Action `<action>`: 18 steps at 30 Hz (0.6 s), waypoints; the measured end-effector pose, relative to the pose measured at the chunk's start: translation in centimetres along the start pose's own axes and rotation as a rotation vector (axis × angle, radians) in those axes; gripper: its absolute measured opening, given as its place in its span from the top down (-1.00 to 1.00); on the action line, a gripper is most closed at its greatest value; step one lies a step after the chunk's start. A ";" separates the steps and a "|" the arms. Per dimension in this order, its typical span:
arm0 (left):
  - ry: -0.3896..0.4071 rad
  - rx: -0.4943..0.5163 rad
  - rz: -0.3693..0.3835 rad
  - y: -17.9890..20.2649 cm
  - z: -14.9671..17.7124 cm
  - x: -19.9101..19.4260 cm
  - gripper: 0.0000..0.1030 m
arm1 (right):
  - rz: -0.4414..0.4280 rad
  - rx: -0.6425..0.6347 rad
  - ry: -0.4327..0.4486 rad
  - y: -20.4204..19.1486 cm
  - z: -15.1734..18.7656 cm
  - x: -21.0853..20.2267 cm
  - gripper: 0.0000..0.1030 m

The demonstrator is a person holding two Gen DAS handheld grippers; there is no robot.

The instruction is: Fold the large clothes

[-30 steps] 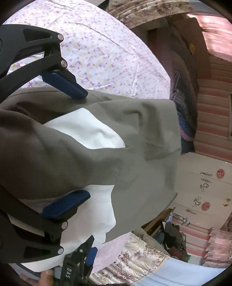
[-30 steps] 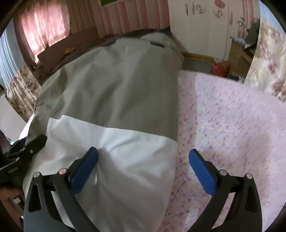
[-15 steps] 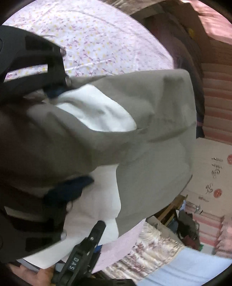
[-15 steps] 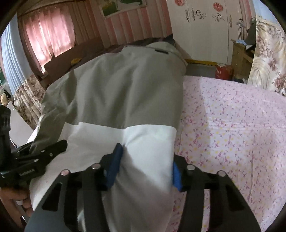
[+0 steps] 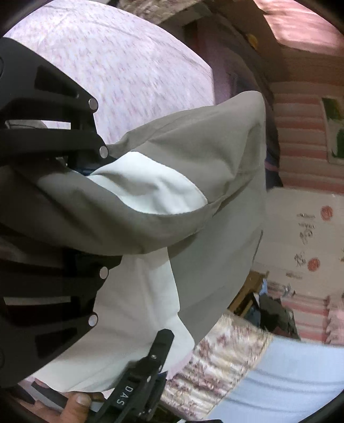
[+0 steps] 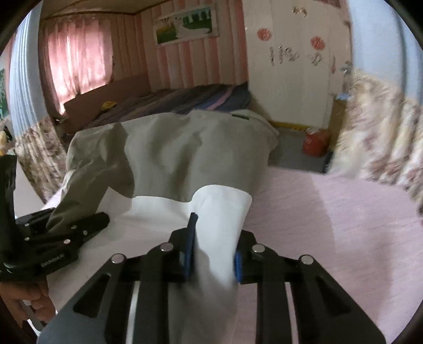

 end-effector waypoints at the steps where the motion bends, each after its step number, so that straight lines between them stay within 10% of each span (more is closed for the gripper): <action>1: 0.005 0.003 0.013 1.5 -0.3 0.3 0.28 | 0.025 -0.009 0.007 1.4 -0.1 -0.7 0.56; 9: 0.001 0.005 0.162 17.4 0.1 5.1 0.26 | 0.156 0.011 -0.022 16.6 2.9 -4.7 0.55; 15: -0.012 0.033 0.124 20.8 2.3 6.6 0.12 | 0.165 0.037 -0.058 20.1 6.6 -3.0 0.30; 18: -0.013 0.033 0.087 19.6 2.7 6.2 -0.18 | 0.197 0.068 -0.048 20.0 7.2 -3.1 -0.16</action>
Point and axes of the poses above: each gripper's, at about its wrist camera, not at the fingertips, and x roughly the way its jaws point, y to its right, z to its underside, the point moved 8 cm from there along x, roughly the way its jaws point, and after that the axes turned 4 degrees about z, right-handed, at the moved point
